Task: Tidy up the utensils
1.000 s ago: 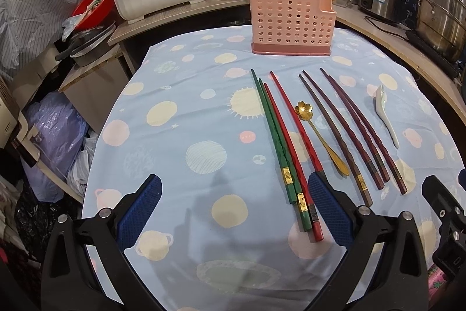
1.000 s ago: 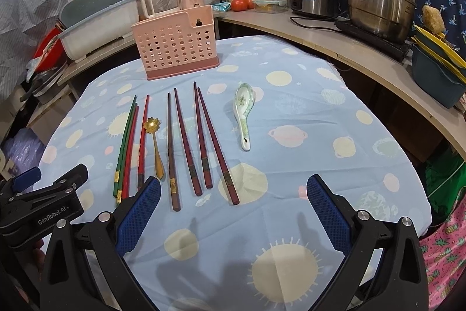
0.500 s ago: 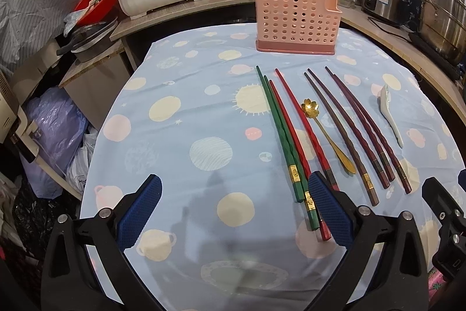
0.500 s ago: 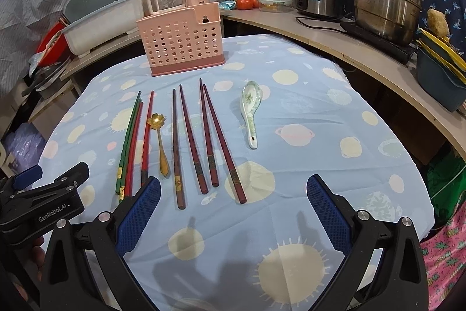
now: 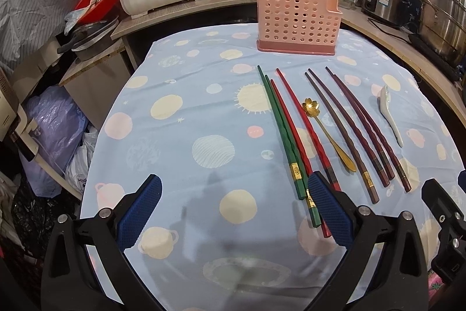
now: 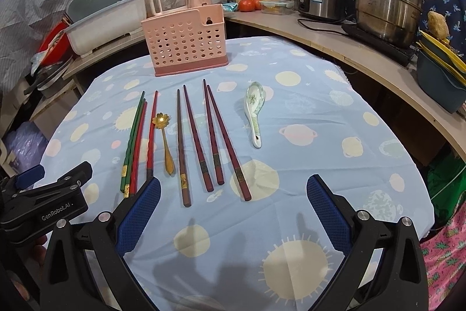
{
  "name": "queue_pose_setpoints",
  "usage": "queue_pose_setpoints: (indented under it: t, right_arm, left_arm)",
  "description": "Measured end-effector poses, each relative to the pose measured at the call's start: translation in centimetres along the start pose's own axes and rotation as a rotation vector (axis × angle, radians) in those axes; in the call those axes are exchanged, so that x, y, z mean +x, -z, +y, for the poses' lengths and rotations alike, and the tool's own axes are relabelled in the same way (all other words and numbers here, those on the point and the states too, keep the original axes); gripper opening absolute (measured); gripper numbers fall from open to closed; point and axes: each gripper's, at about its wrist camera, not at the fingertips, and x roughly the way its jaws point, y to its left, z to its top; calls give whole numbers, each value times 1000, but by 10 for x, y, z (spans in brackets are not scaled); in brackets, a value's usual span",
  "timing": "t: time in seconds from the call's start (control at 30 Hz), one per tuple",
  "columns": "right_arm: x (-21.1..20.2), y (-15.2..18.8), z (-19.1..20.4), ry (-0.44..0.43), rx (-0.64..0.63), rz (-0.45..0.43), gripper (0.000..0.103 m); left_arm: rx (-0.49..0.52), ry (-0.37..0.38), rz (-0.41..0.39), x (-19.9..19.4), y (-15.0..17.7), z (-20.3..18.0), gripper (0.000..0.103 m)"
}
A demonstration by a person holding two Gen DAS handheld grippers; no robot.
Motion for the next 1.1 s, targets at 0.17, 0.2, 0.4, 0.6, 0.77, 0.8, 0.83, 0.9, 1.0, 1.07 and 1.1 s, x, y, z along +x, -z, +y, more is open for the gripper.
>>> queue_pose_setpoints:
  t: [0.17,0.2,0.4,0.6,0.77,0.8,0.83,0.9,1.0,1.07,1.1]
  right_arm:
    - [-1,0,0,1,1,-1,97]
    - [-1,0,-1,1,3,-3,97]
    - [-4,0,-3,1,9,-8,97]
    - [-4,0,-3,1,9,-9,97]
    - [-4,0,-3,0,11,-7,97]
    - [-4,0,-3,0,10,-7,97]
    - [-4,0,-3,-1,11,-7,97]
    - [-4,0,-3,0,11,-7,97]
    - [-3,0,-3,1,11,-6,97]
    - [-3,0,-5,6,13,-6,97]
    - [-2,-1,-5,11,13,-6,97]
  left_arm:
    - [3,2,-5,-3,-1,-1,96]
    - [4,2,-6,-4,-1,-2,96]
    - [4,2,-8,-6,-1,-2,96]
    - [4,-4,-10,-6,-2,-1,96]
    - [1,-5,-6,-6,-2,-1,96]
    - [2,-4,-5,-6,-2,-1,96]
    - [2,-5,-4,-6,-2,-1,96]
    - [2,-4,-3,-6,-2,-1,96]
    - [1,0,3,-4,-3,-1,96]
    - [-5,0,8,-3,-3,2,96]
    - [-10,-2,12,-1,-4,4,96]
